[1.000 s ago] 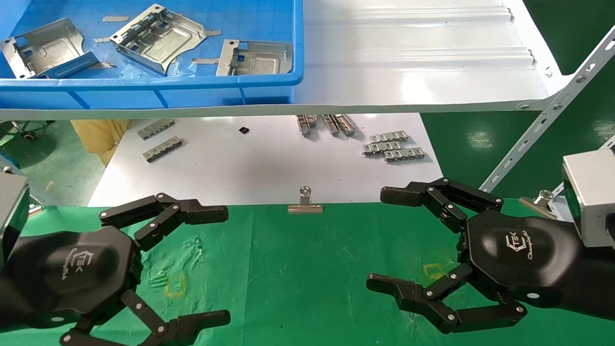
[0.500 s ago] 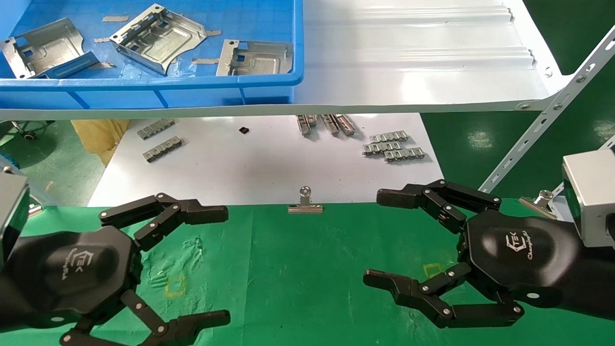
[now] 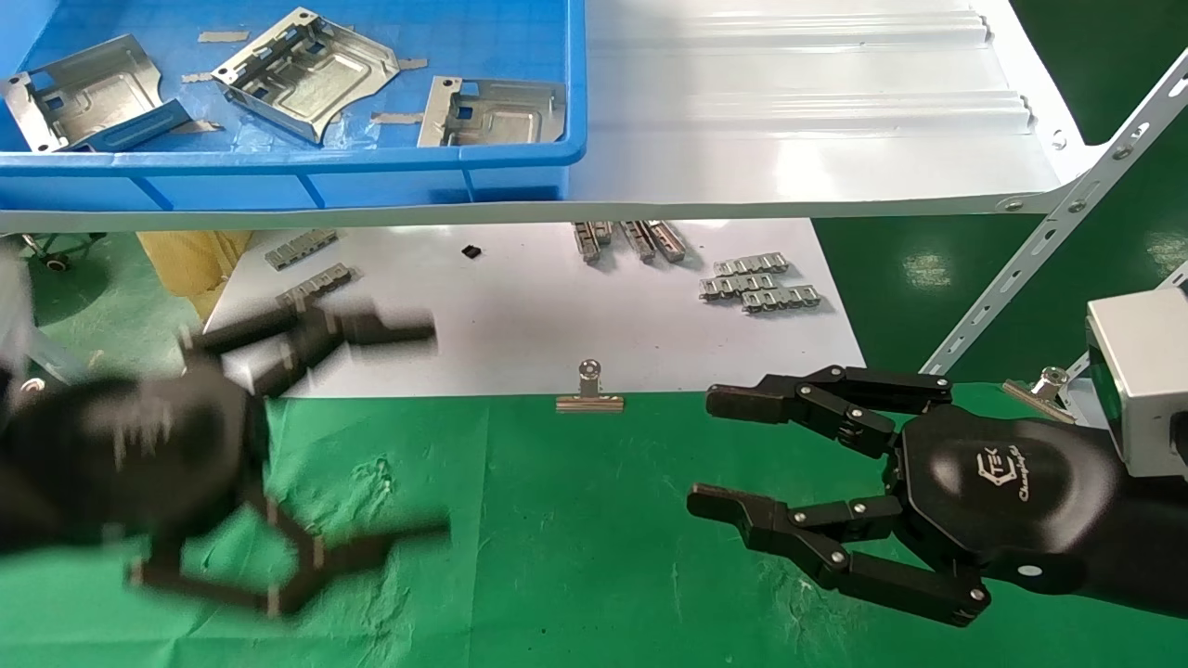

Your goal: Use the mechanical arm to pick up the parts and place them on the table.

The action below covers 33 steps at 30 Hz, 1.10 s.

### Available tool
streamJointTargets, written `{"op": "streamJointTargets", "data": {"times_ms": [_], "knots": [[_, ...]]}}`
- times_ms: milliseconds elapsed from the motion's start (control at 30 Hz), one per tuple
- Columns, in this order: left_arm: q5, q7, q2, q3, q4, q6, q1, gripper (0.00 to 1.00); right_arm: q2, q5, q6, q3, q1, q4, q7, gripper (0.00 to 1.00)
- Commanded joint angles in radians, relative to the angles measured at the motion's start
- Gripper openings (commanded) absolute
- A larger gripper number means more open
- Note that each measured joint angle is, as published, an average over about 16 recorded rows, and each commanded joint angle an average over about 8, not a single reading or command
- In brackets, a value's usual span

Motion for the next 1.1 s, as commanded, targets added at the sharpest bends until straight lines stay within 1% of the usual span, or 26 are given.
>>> {"op": "streamJointTargets", "data": {"times_ms": [33,133,267,367,433,467,500,567,600,700,733,767,833,867,1100], "knots": [[0.021,-0.002,0.007,-0.002,0.006,-0.017,-0.053,1.0,0.0,0.0,0.0,0.0,0.0,0.0,0.0,0.0],[0.103,-0.005,0.062,0.03,0.123,-0.043,-0.193,1.0,0.0,0.0,0.0,0.0,0.0,0.0,0.0,0.0],[0.237,0.027,0.149,0.081,0.344,-0.097,-0.389,1.0,0.0,0.0,0.0,0.0,0.0,0.0,0.0,0.0],[0.339,0.07,0.212,0.116,0.527,-0.18,-0.517,1.0,0.0,0.0,0.0,0.0,0.0,0.0,0.0,0.0],[0.399,0.097,0.248,0.136,0.637,-0.247,-0.582,1.0,0.0,0.0,0.0,0.0,0.0,0.0,0.0,0.0],[0.426,0.108,0.264,0.145,0.688,-0.281,-0.609,0.98,0.0,0.0,0.0,0.0,0.0,0.0,0.0,0.0],[0.45,0.118,0.279,0.155,0.733,-0.312,-0.631,0.9,0.0,0.0,0.0,0.0,0.0,0.0,0.0,0.0],[0.493,0.135,0.306,0.173,0.813,-0.366,-0.668,0.65,0.0,0.0,0.0,0.0,0.0,0.0,0.0,0.01],[0.51,0.142,0.317,0.182,0.846,-0.384,-0.683,0.52,0.0,0.0,0.0,0.0,0.0,0.0,0.0,0.12],[0.551,0.161,0.34,0.204,0.928,-0.417,-0.718,0.15,0.0,0.0,0.0,0.0,0.0,0.0,0.0,0.49],[0.561,0.166,0.345,0.21,0.95,-0.423,-0.728,0.05,0.0,0.0,0.0,0.0,0.0,0.0,0.0,0.62],[0.569,0.171,0.349,0.215,0.971,-0.427,-0.736,0.0,0.0,0.0,0.0,0.0,0.0,0.0,0.0,0.74],[0.58,0.18,0.355,0.222,1.008,-0.435,-0.749,0.0,0.0,0.0,0.0,0.0,0.0,0.0,0.0,0.98],[0.584,0.185,0.357,0.224,1.025,-0.44,-0.754,0.0,0.0,0.0,0.0,0.0,0.0,0.0,0.0,1.0],[0.595,0.204,0.373,0.229,1.111,-0.463,-0.78,0.0,0.0,0.0,0.0,0.0,0.0,0.0,0.0,1.0]]}}
